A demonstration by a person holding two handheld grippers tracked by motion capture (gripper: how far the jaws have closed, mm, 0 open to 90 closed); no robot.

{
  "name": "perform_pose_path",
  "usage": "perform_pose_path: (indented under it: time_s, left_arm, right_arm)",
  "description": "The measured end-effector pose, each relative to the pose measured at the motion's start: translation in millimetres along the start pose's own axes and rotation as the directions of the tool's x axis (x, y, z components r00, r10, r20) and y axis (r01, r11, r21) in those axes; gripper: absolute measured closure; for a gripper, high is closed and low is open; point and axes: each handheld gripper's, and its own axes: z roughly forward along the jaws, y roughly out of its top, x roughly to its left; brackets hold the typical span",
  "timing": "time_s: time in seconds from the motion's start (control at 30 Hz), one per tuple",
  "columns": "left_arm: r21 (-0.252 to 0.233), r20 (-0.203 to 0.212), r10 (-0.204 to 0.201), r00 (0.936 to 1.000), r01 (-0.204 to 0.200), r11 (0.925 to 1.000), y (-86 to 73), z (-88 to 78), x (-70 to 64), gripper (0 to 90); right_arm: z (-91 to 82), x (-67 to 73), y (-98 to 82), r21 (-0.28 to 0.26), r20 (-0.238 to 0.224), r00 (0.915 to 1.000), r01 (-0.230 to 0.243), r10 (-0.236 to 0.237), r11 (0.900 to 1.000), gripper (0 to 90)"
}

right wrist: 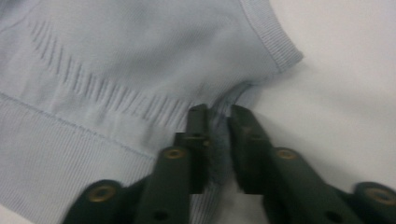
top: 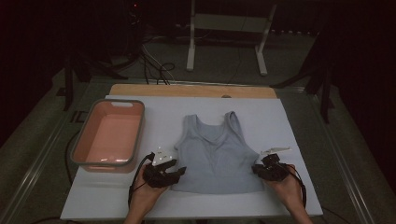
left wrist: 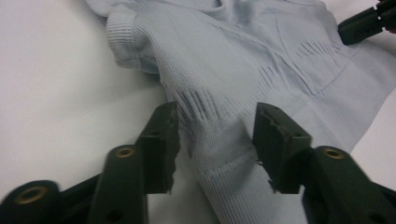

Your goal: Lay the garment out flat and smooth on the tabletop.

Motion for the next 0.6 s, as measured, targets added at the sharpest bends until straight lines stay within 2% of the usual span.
perform_pose_path:
  time_s: [0.3,0.6]
  left_arm:
    - [0.029,-0.011,-0.015,0.9998,0.015,0.9995,-0.6,1.7,2.8,78.1]
    - [0.044,-0.014,-0.008,0.9999,0.008,0.999,-0.3,4.2,0.5,84.7]
  right_arm:
    - [-3.7,1.0,-0.9,-0.008,-0.006,0.9999,0.009,-0.009,1.0,85.8]
    - [-12.7,-0.2,-6.1,-0.027,-0.009,0.9997,0.022,-0.023,0.999,86.4]
